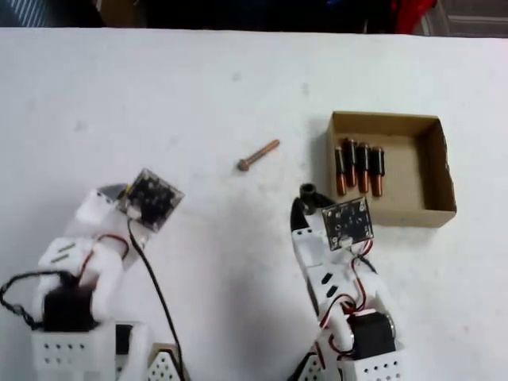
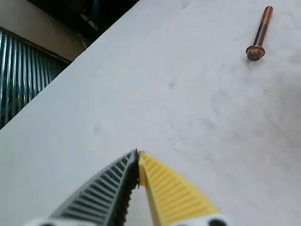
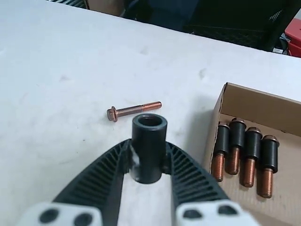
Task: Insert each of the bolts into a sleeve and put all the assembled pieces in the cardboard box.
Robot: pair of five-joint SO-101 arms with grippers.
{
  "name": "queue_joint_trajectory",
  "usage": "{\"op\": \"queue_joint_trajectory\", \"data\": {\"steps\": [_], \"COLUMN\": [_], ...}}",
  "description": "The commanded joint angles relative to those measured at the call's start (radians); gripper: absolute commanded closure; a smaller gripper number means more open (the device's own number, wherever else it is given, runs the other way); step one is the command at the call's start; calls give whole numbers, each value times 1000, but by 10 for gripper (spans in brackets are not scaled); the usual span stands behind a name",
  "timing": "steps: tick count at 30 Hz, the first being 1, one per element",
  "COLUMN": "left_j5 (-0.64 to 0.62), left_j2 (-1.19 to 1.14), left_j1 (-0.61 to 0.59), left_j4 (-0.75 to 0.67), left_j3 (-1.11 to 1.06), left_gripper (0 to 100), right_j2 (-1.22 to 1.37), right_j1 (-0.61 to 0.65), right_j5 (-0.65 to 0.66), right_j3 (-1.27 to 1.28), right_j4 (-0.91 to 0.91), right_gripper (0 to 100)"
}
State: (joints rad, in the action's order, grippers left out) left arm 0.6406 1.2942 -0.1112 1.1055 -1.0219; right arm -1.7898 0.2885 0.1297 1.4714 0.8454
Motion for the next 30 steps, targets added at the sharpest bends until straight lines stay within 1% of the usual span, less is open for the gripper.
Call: {"op": "queue_joint_trajectory", "data": {"steps": [1, 3, 8, 12, 24, 30], "left_j5": [11, 11, 11, 11, 8, 5], "left_j2": [-114, -193, -386, -533, -1055, -1271], "left_j1": [24, 53, 170, 231, 298, 302], "left_j4": [-72, -80, -86, -86, -68, 54], "left_j3": [94, 123, 204, 304, 632, 859], "left_gripper": [979, 979, 979, 978, 976, 976], "right_j2": [-10, -10, -10, -10, -10, -10], "right_j1": [1, 1, 1, -1, -1, -47], "right_j5": [-9, -9, -9, -9, -5, -8], "right_j3": [2, 6, 6, 8, 23, 23], "right_j4": [-30, -30, -30, -30, -30, -30], "right_gripper": [982, 982, 982, 982, 982, 982]}}
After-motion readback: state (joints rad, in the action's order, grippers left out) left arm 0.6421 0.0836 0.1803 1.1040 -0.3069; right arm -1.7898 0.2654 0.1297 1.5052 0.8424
